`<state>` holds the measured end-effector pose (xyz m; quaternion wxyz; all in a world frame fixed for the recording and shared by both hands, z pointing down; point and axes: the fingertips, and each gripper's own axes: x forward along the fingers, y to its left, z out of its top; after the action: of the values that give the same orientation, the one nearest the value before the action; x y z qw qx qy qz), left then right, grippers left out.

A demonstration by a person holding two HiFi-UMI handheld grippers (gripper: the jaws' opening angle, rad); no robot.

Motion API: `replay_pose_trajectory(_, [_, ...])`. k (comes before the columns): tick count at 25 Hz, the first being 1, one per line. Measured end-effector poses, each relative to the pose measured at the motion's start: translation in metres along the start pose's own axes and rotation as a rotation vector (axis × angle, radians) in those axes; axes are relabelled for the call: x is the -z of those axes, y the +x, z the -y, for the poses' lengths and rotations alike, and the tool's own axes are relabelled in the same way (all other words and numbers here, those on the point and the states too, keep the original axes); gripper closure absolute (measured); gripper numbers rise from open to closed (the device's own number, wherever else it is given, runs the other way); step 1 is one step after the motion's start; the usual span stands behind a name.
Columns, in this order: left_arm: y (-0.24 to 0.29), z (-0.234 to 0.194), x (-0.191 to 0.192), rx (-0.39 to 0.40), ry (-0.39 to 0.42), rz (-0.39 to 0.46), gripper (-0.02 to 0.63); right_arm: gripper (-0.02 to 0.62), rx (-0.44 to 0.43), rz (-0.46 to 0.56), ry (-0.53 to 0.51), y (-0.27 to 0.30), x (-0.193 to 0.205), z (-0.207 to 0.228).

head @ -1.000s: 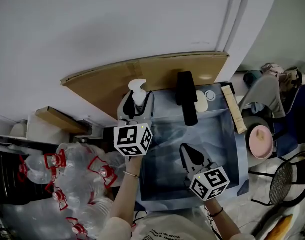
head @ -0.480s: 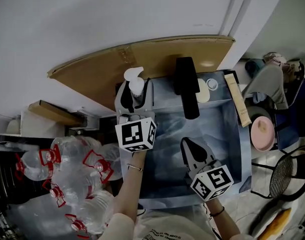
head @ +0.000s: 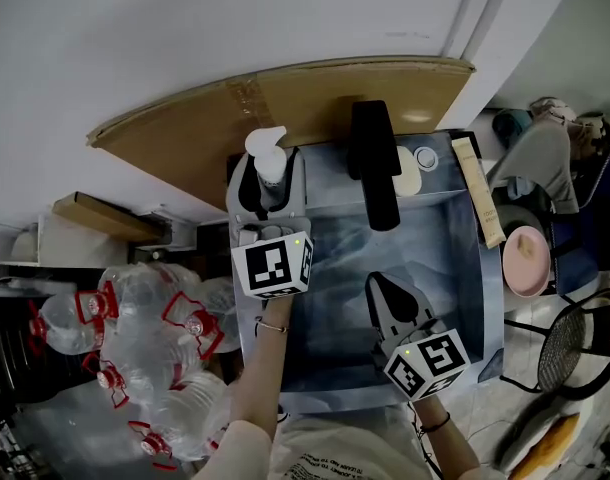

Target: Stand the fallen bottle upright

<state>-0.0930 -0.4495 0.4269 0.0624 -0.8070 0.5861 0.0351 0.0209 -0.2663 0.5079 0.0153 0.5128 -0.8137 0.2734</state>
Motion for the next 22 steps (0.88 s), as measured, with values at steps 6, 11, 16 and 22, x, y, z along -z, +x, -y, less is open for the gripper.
replay_pose_trajectory(6, [-0.0056, 0.0056, 0.0001, 0.007, 0.045, 0.028, 0.362, 0.592, 0.007, -0.004, 0.001, -0.0016, 0.0009, 0.0028])
replay_pose_trajectory(11, [-0.0106, 0.0061, 0.0002, 0.005, 0.057, 0.041, 0.362, 0.592, 0.008, 0.001, 0.0, -0.004, 0.0004, 0.0032])
replay_pose_trajectory(16, [-0.0098, 0.0069, 0.0018, 0.013, 0.065, 0.041, 0.362, 0.592, 0.004, 0.006, -0.005, -0.0045, -0.0018, 0.0022])
replay_pose_trajectory(22, [-0.0076, 0.0061, 0.0057, 0.023, 0.063, 0.01, 0.321, 0.592, -0.005, 0.008, -0.013, -0.0061, -0.0032, -0.0028])
